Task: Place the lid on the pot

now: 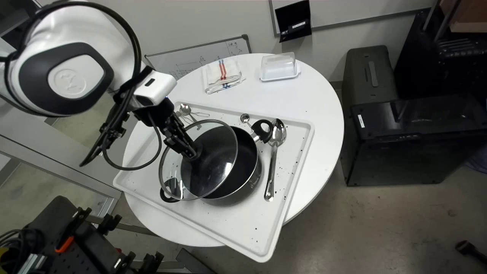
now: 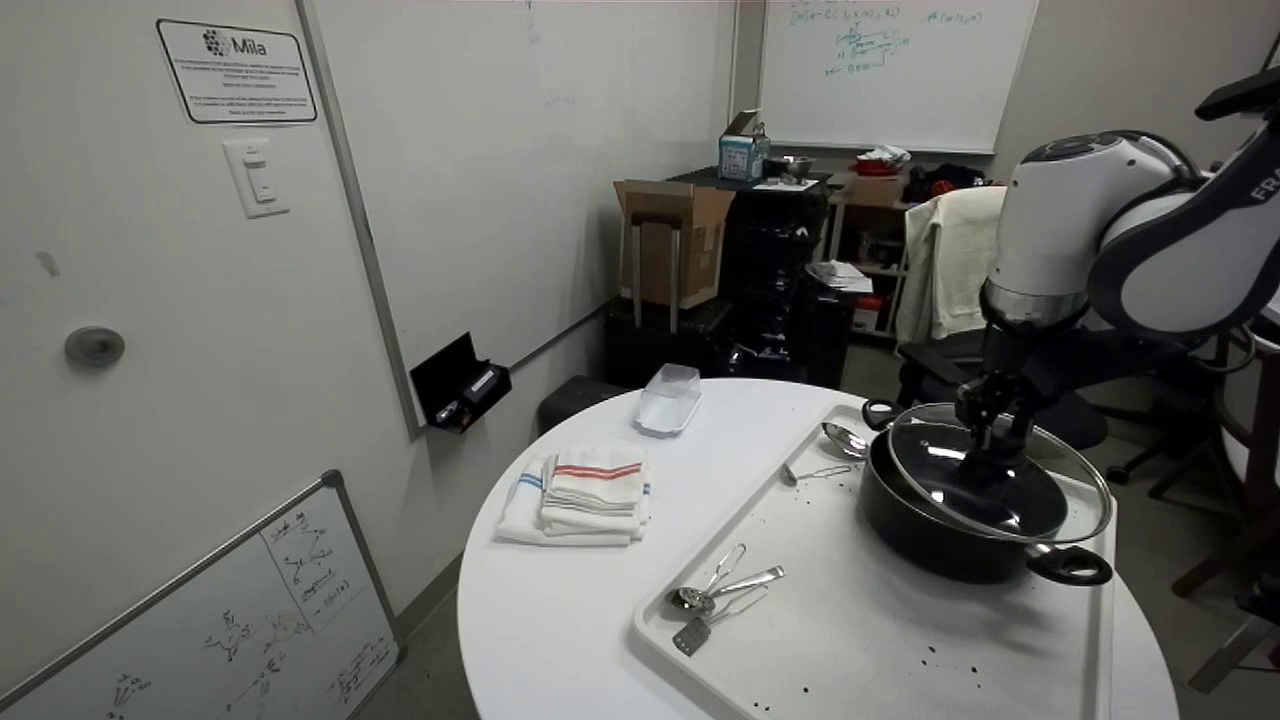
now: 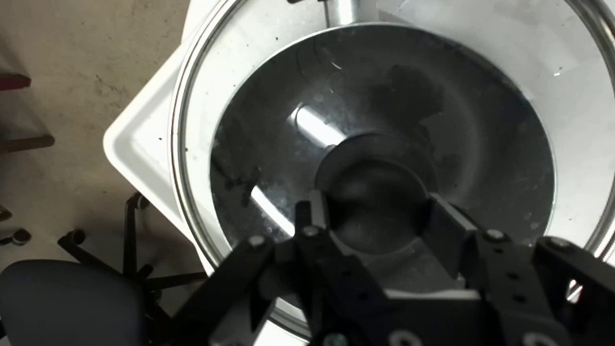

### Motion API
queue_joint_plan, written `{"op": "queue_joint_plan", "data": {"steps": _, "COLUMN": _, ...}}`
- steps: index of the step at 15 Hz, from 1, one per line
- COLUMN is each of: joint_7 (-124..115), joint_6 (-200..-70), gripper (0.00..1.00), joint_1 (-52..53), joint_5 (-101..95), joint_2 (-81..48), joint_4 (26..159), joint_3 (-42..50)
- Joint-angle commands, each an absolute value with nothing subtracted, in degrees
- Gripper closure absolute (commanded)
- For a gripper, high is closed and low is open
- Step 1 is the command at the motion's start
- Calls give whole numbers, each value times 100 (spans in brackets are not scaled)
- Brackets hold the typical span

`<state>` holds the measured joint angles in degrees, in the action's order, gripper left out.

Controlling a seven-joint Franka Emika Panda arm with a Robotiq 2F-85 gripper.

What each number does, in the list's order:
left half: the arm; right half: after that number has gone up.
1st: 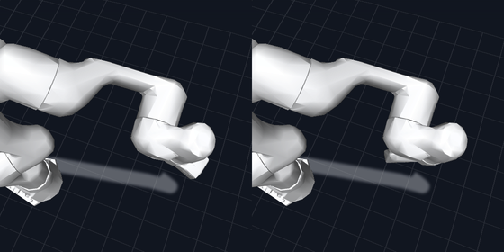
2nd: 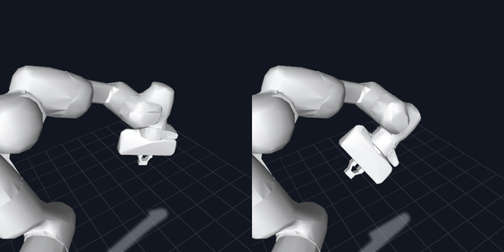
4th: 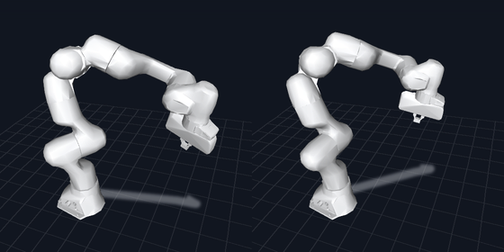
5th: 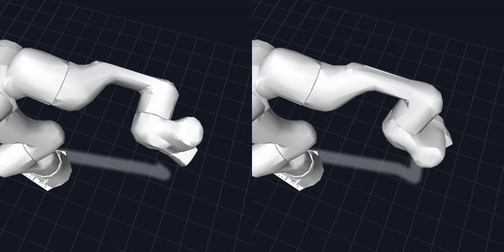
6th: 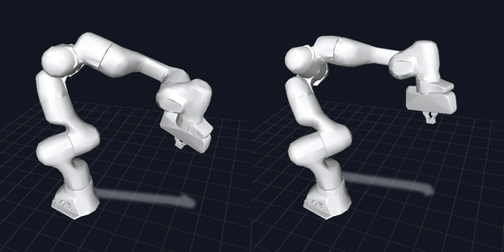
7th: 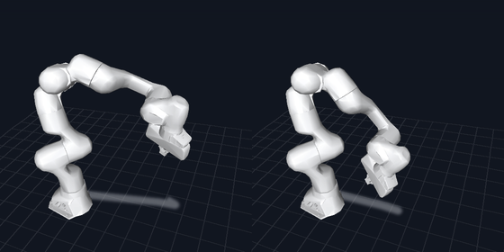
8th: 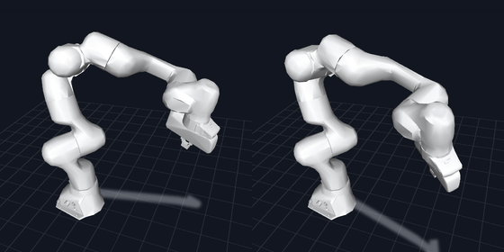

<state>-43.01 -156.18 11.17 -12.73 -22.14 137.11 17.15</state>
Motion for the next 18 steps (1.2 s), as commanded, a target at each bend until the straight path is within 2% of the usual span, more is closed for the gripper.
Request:
{"op": "queue_joint_plan", "data": {"steps": 1, "joint_7": -4327, "joint_6": -15415, "gripper": 75, "joint_1": 941, "joint_5": -1187, "joint_2": -2260, "joint_4": 13460, "joint_3": 1711}}
{"op": "queue_joint_plan", "data": {"steps": 18, "joint_7": -4317, "joint_6": -15404, "gripper": 75, "joint_1": 716, "joint_5": -489, "joint_2": -3061, "joint_4": 12711, "joint_3": 1548}}
